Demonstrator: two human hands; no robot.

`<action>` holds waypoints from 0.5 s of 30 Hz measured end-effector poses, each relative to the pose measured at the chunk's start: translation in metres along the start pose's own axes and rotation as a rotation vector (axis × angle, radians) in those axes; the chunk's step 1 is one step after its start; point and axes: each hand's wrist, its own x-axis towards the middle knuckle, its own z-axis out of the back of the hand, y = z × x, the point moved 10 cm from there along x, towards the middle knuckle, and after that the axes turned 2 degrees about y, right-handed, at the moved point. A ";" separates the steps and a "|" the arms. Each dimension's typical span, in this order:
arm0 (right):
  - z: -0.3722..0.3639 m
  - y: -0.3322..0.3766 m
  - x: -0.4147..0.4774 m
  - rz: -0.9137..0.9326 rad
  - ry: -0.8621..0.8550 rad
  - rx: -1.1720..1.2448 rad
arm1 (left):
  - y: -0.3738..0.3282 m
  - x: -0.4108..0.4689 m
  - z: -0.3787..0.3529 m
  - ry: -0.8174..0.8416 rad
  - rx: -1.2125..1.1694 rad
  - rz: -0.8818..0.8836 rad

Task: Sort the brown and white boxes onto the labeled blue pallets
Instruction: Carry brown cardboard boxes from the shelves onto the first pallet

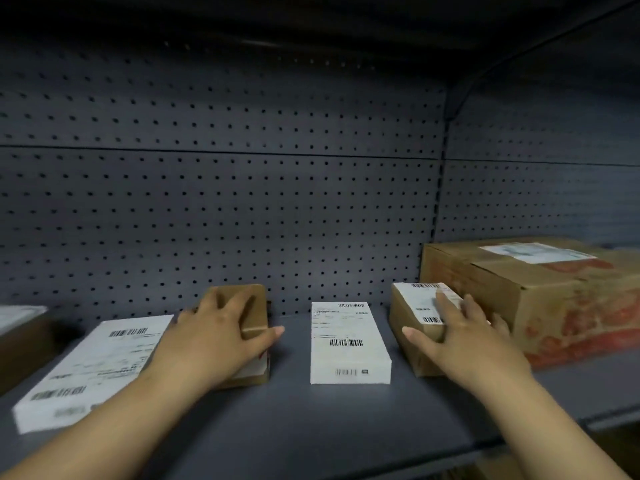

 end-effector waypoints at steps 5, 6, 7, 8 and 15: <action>0.002 -0.002 0.013 0.066 -0.022 0.009 | -0.005 -0.002 0.004 -0.073 0.057 0.111; 0.002 -0.001 0.015 0.083 -0.038 0.002 | -0.005 -0.003 0.005 -0.092 0.057 0.125; 0.002 -0.001 0.017 0.100 -0.048 -0.002 | -0.006 -0.004 0.006 -0.112 0.052 0.136; 0.004 0.000 0.019 0.114 -0.056 0.006 | -0.007 -0.005 0.007 -0.133 0.043 0.143; 0.043 0.024 0.007 0.241 -0.119 0.130 | -0.010 -0.034 0.047 -0.324 -0.017 0.097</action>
